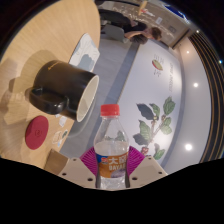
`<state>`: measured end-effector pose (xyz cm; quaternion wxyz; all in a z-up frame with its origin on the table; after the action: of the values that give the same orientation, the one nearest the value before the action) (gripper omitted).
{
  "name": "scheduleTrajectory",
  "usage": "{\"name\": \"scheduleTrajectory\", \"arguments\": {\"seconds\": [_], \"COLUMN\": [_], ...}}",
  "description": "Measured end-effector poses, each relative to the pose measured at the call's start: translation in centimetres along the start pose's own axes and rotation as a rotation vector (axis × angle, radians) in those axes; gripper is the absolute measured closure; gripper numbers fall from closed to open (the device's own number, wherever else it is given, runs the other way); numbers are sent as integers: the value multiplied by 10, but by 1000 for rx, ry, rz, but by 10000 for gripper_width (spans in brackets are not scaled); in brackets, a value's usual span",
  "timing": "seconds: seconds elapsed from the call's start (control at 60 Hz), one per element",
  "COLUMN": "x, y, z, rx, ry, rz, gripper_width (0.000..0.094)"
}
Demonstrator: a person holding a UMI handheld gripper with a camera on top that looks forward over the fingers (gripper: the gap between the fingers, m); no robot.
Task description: Pour water
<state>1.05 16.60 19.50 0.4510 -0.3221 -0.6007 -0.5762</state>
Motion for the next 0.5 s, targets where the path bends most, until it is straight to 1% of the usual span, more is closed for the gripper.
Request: {"name": "scheduleTrajectory", "arguments": {"seconds": [0.033, 0.05, 0.117, 0.133, 0.15, 0.167, 0.267, 0.283, 0.3, 0.317, 0.433, 0.5], "x": [4, 10, 9, 9, 0, 22, 20, 17, 18, 26, 33, 55], "y": [-4, 7, 2, 2, -12, 4, 4, 8, 8, 0, 2, 11], "z": [-1, 4, 2, 1, -4, 4, -2, -21, -23, 1, -1, -5], "rx": [13, 38, 60, 64, 45, 78, 93, 88, 90, 100, 104, 88], "ry": [16, 15, 17, 13, 15, -3, 2, 15, 18, 7, 19, 42], "rz": [-110, -141, -283, -307, -351, -348, -436, -451, -456, -453, -396, -226], "gripper_width": [608, 608, 605, 604, 605, 604, 604, 603, 603, 603, 604, 600]}}
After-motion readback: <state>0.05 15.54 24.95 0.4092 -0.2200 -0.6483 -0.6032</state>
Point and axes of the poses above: the point between the fingertips, and its own axes, seen from behind it with the camera up: x to the right, y down, z forward, the way the camera looks, the point moved 3 cm from there along -z, backward, against the way the camera looks, and after that the axes turned 2 degrees about x, right-handed, at the moved point
